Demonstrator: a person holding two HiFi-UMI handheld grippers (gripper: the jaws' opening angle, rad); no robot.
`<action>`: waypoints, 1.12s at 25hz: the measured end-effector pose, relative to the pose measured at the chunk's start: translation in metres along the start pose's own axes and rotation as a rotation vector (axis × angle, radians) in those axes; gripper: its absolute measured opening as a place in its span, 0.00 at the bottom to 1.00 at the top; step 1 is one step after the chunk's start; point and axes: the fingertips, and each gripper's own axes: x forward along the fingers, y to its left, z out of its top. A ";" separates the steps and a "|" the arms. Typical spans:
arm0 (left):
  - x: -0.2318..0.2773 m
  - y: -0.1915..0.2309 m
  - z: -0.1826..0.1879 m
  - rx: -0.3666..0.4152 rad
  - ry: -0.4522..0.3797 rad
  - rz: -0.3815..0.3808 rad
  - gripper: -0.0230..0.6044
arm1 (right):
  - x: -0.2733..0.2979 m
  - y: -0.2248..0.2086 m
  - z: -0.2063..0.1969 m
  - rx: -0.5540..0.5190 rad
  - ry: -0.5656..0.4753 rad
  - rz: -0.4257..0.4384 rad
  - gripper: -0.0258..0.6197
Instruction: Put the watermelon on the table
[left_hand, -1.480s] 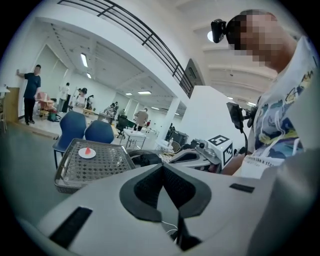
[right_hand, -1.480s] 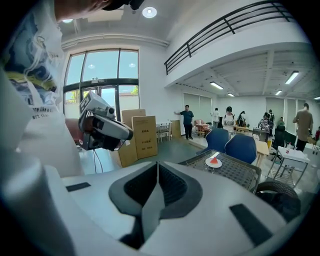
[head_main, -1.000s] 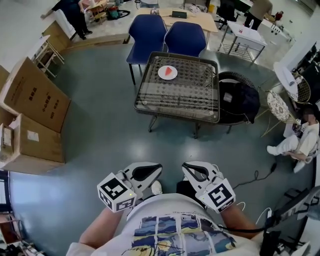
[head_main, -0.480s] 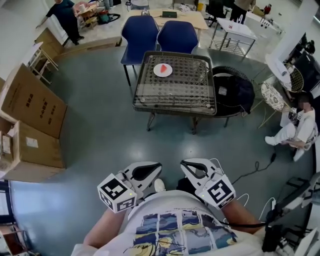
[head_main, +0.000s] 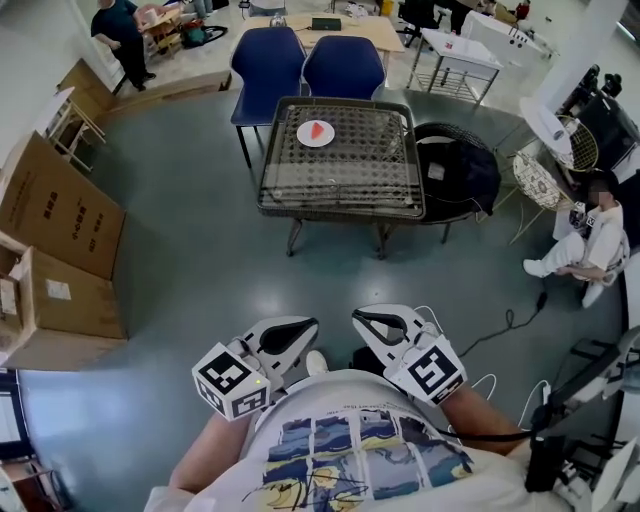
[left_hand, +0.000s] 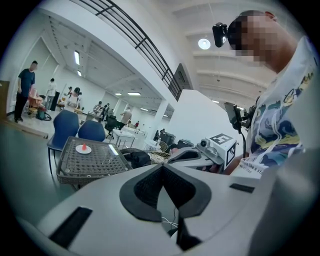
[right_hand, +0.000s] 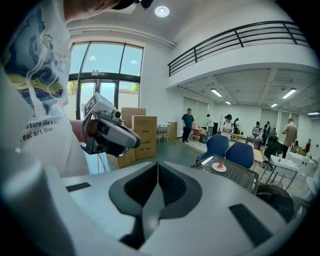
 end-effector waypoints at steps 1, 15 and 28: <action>-0.001 0.001 -0.001 0.000 -0.002 0.002 0.05 | 0.001 0.001 0.000 -0.003 0.002 0.003 0.07; -0.007 0.011 -0.012 -0.004 0.025 -0.001 0.05 | 0.015 0.010 -0.003 -0.023 0.049 -0.001 0.06; -0.015 0.031 -0.019 -0.021 0.031 0.002 0.05 | 0.031 0.005 -0.006 -0.039 0.089 -0.001 0.06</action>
